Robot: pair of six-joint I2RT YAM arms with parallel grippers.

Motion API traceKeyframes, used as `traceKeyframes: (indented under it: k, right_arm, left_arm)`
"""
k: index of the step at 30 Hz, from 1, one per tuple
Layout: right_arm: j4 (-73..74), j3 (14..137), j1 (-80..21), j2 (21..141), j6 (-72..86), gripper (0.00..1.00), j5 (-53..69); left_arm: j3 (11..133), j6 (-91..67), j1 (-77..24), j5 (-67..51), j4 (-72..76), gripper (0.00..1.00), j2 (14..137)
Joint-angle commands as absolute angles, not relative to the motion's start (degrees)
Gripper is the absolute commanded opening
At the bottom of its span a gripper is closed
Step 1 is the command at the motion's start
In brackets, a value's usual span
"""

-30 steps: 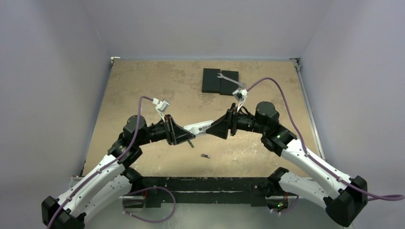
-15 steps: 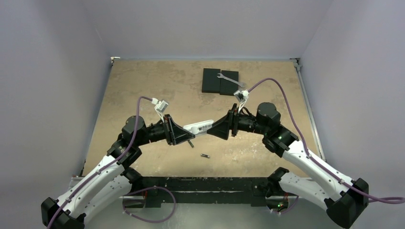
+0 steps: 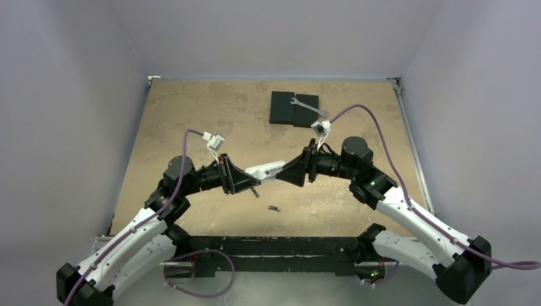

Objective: Load the batteries into the remote control

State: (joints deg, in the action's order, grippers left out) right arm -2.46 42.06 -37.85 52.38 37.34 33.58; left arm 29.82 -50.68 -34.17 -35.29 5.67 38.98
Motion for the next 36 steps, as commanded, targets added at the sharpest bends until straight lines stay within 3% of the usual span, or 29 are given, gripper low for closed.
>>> traceKeyframes:
  k: [1,36]
  right_arm:
    - [-4.1,41.4,-37.8,53.2,37.1,0.74,33.1]
    - [-19.1,37.8,-37.8,54.0,45.1,0.73,46.2]
  left_arm:
    - [29.9,-52.8,-34.3,-39.5,14.5,0.00,37.9]
    - [30.0,-51.5,-34.3,-37.6,13.2,0.00,40.2]
